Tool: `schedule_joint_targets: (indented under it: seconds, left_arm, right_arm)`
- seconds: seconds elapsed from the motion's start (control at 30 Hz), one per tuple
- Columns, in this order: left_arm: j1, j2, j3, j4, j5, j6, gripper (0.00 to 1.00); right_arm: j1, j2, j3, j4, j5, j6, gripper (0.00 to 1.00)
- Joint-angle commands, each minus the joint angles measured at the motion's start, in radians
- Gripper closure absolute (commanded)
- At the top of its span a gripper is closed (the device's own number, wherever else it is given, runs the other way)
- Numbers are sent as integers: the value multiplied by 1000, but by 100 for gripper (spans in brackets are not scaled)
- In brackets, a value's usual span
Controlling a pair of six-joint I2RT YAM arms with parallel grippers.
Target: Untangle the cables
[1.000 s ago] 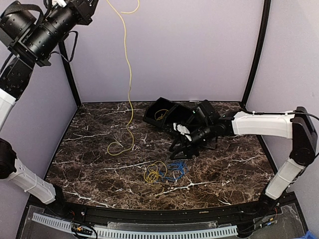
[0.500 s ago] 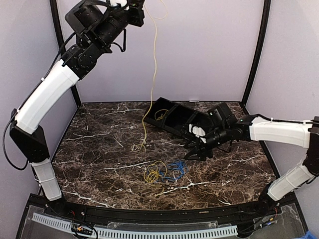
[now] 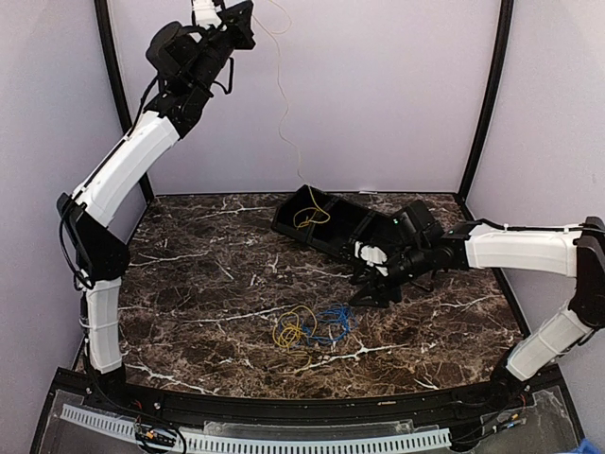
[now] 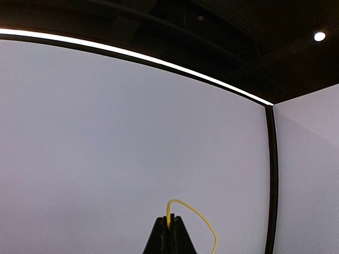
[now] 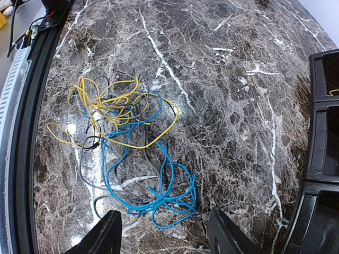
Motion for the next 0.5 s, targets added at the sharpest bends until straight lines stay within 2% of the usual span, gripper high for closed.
schedule_joint_targets:
  seconds: [0.0, 0.17, 0.47]
  left_arm:
    - [18, 33, 47, 190, 84, -154, 100]
    - [60, 75, 11, 180, 117, -287, 100]
    - [61, 81, -259, 189, 293, -417, 100]
  right_arm:
    - [-7, -1, -13, 31, 36, -18, 42]
    - [-7, 11, -13, 31, 53, -25, 42]
    - [-7, 15, -19, 36, 73, -33, 42]
